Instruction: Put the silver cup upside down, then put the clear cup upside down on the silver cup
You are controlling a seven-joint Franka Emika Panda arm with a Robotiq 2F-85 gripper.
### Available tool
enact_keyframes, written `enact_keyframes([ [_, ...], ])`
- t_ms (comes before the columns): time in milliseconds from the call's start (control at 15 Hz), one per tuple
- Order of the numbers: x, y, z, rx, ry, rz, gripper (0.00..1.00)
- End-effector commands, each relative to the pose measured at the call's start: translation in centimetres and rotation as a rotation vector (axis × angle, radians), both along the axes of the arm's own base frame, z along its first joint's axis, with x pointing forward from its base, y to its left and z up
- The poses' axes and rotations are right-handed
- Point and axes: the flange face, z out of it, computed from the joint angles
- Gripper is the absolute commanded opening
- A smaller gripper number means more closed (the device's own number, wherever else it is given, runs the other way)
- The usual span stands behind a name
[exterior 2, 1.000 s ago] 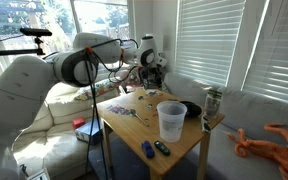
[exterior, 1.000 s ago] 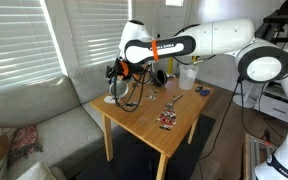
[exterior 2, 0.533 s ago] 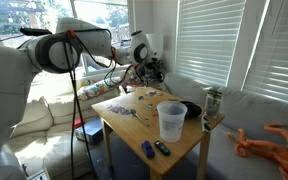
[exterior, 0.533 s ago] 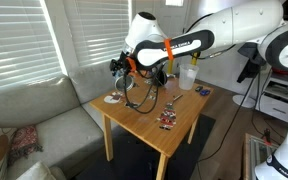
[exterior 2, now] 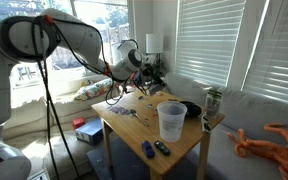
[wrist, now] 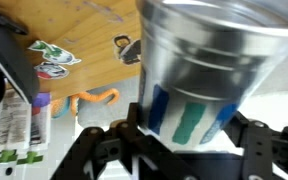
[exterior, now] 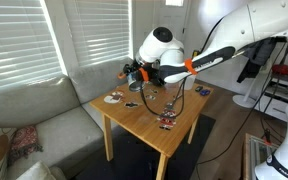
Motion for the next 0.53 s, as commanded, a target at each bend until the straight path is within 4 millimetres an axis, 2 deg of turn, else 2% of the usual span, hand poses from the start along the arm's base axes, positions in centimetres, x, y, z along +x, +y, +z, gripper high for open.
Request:
enact_keyframes([
  [0,-4.5,-1.2,-1.0,-0.039,-0.046,-0.069,0.56],
  [467,-10.0,0.9,-4.8,-0.169,-0.148,-0.134,0.56],
])
